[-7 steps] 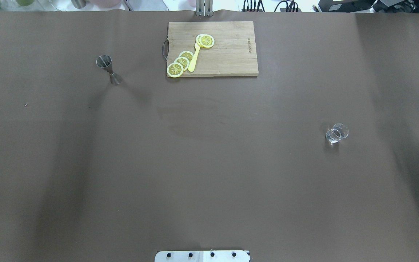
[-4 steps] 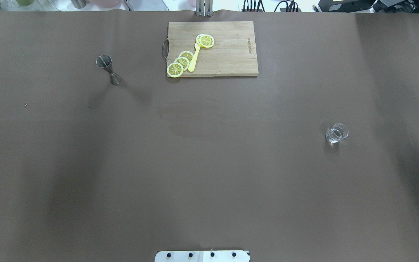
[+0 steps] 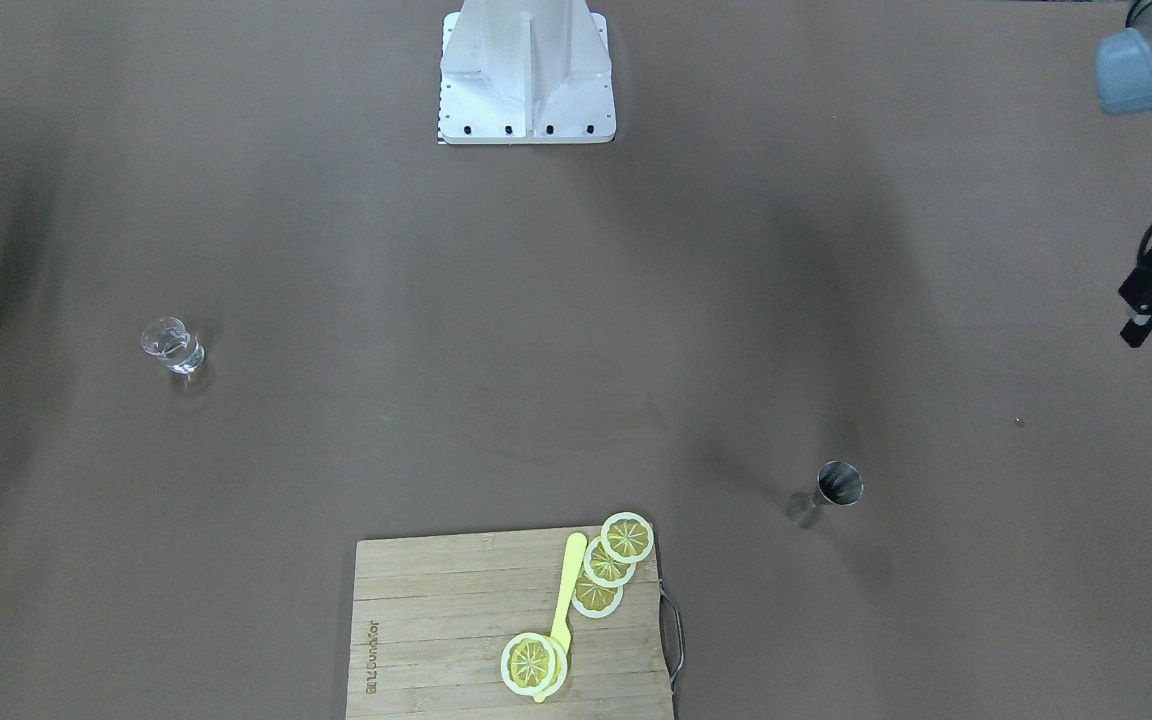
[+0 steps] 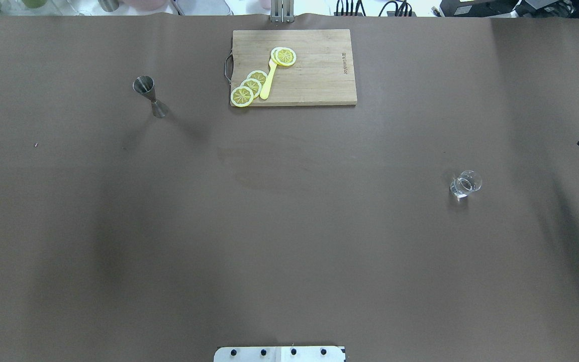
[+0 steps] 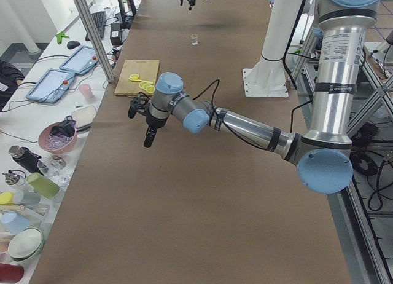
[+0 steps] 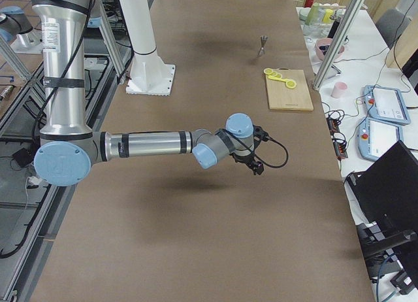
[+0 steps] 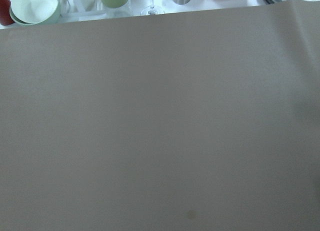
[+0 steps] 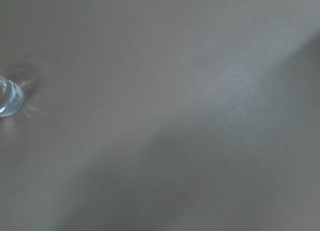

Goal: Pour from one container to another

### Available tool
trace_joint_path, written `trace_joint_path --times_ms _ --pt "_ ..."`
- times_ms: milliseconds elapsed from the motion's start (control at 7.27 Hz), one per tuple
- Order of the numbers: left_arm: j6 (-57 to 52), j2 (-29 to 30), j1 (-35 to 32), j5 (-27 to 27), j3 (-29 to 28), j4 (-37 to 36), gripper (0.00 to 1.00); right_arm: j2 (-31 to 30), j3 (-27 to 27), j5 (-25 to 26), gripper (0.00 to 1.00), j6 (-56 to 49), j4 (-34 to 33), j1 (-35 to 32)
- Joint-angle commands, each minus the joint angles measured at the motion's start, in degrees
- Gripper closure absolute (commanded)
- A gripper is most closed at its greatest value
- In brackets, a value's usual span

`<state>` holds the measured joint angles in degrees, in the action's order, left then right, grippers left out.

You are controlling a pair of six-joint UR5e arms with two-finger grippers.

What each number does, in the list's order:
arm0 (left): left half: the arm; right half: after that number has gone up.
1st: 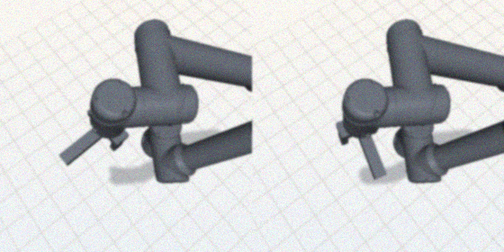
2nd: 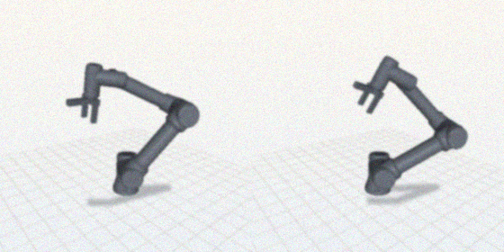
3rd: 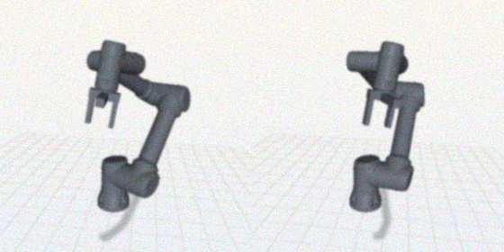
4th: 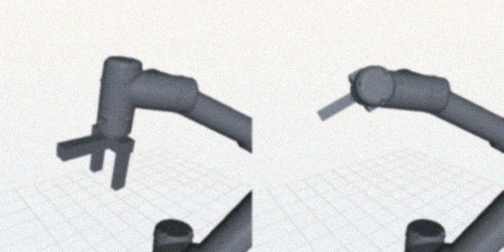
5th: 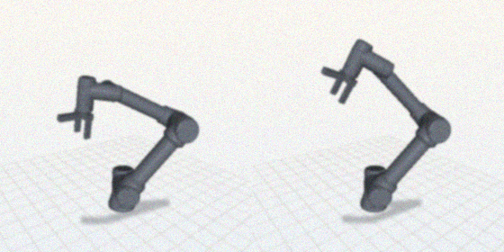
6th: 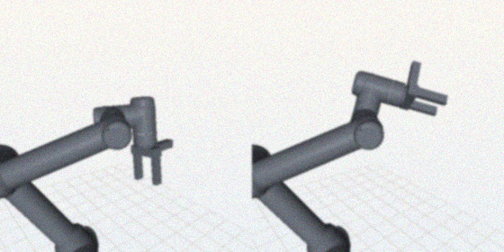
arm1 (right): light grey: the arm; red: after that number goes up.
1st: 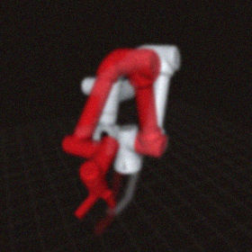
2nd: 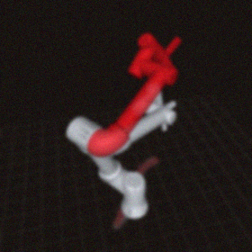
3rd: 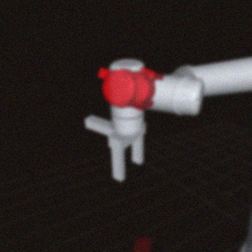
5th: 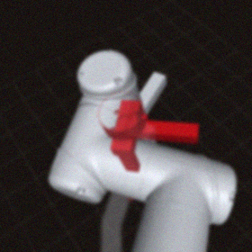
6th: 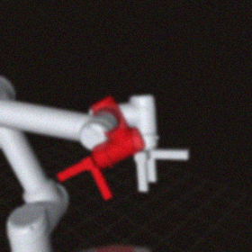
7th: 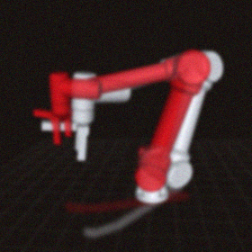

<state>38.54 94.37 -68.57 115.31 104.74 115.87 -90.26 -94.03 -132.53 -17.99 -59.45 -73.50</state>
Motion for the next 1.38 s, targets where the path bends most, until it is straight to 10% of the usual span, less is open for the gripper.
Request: trace_joint_path --times_ms 0,550,1239 --pt "9.2 2.6 11.5 -12.7 -1.8 7.1 0.03 2.0 0.5 -3.0 0.0 0.7 0.1 1.4" --pt "17.0 15.4 23.5 -34.8 -17.3 19.4 0.03 1.5 7.1 -4.8 0.0 7.2 5.5 2.8" --pt "22.3 16.5 29.4 -52.7 -19.7 24.8 0.04 2.7 8.9 -6.7 0.0 12.4 15.6 7.8"
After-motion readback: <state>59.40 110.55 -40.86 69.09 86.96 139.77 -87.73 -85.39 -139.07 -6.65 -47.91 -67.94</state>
